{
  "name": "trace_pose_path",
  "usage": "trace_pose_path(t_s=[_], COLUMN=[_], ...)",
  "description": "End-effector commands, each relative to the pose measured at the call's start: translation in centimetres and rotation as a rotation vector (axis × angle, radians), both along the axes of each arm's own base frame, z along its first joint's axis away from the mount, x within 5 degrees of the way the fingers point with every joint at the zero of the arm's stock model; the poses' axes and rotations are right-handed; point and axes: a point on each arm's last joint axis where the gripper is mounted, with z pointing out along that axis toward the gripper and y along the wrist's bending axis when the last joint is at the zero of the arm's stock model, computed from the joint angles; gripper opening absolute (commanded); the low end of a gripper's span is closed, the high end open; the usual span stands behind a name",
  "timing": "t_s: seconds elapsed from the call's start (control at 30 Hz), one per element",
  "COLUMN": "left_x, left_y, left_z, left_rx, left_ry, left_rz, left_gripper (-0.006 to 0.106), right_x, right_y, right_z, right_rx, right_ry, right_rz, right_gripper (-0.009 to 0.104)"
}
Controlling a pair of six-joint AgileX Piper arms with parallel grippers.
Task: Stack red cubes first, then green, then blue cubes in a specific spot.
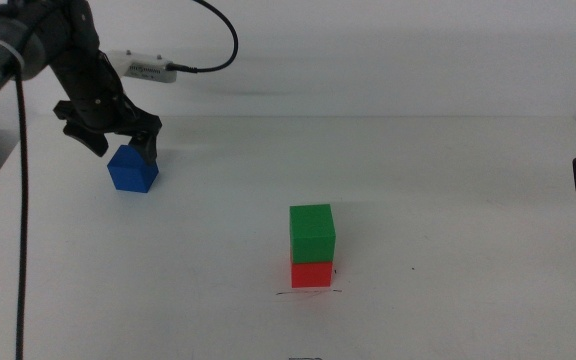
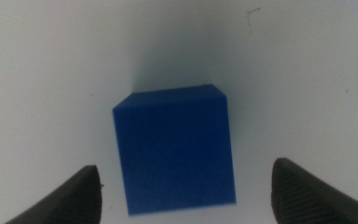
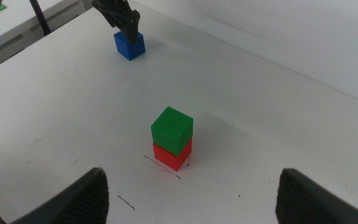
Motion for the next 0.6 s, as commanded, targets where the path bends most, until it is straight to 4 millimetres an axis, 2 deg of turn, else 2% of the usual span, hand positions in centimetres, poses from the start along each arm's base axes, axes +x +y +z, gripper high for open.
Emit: trace_pose_path(t_s=[0.0,0.57], left_x=[-0.1,1.5], left_y=[-0.4,-0.6], left_z=[3.7,0.6], left_rx=[-0.021,-0.042], left_ry=[-0.117,-0.141], left_rz=[-0.009,0.004], left_gripper=[0.094,0.094], right_x=[0.1,0.1], right_y=[-0.1,-0.1], right_z=[1.4,1.4], right_rx=[0.04,0.04], right_ry=[-0.084,-0.084], right_rz=[-0.01,-0.01], right_gripper=[0.093,0.093])
